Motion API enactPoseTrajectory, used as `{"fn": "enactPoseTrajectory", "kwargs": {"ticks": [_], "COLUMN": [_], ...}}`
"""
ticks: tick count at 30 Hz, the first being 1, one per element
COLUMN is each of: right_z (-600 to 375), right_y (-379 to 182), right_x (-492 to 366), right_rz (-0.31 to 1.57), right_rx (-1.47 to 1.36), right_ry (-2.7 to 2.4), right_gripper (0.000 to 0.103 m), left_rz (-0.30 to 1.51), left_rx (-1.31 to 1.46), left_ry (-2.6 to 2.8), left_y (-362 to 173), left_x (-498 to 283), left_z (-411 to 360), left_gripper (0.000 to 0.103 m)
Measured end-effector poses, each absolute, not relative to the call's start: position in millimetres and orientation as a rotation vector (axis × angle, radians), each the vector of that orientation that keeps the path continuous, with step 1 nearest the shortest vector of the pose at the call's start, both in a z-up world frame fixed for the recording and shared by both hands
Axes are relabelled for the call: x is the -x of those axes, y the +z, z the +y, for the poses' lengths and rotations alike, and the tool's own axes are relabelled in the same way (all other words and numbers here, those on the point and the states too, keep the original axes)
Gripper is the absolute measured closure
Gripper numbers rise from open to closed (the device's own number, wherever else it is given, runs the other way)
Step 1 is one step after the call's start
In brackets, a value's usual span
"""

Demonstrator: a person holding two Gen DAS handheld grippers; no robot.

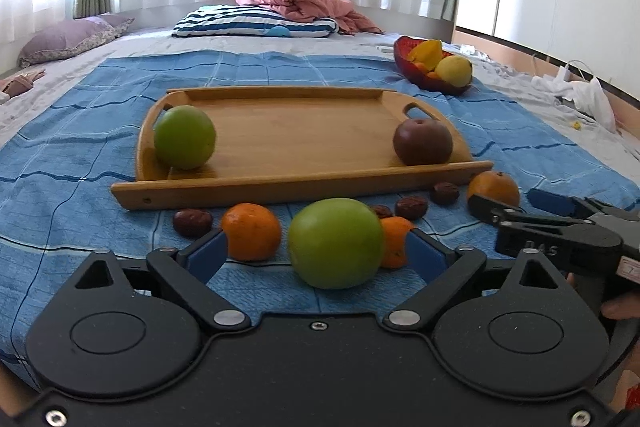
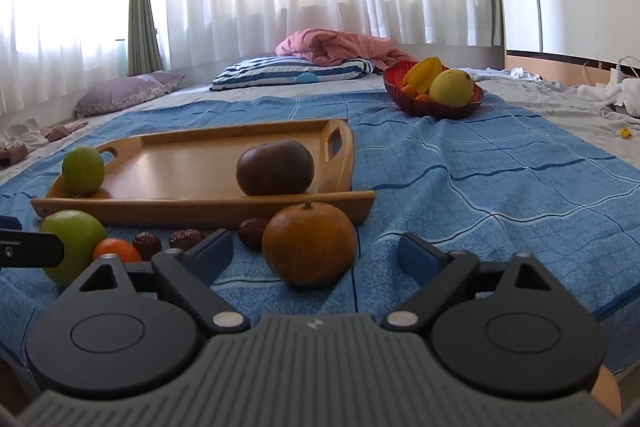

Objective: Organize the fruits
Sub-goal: 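Close the left gripper on the second green fruit while the right grasps the large orange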

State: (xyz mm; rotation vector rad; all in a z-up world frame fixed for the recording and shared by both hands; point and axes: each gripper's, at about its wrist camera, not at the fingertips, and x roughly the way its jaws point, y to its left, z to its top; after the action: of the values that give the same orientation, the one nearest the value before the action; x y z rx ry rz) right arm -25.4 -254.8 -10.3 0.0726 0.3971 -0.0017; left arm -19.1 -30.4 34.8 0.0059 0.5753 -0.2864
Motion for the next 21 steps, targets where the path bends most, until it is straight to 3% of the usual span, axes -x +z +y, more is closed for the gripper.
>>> {"fn": "enactPoseTrajectory", "kwargs": {"ticks": [12,21], "right_z": [-249.2,-249.0], "right_y": [-8.3,-7.1], "right_x": [28.0,24.1], "right_rz": [0.369,0.374], "right_rx": [-0.07,-0.093], "right_ry": [0.003,-0.014], "right_gripper": [0.022,0.031], "left_rz": [0.603,0.636], "left_rx": [-0.003,0.038], "left_ry": [-0.281,-0.265], "left_y": [30.5,24.9], "left_x": [18.9,13.1], "left_z": [-42.4,-41.3], "left_gripper": [0.042,0.046]}}
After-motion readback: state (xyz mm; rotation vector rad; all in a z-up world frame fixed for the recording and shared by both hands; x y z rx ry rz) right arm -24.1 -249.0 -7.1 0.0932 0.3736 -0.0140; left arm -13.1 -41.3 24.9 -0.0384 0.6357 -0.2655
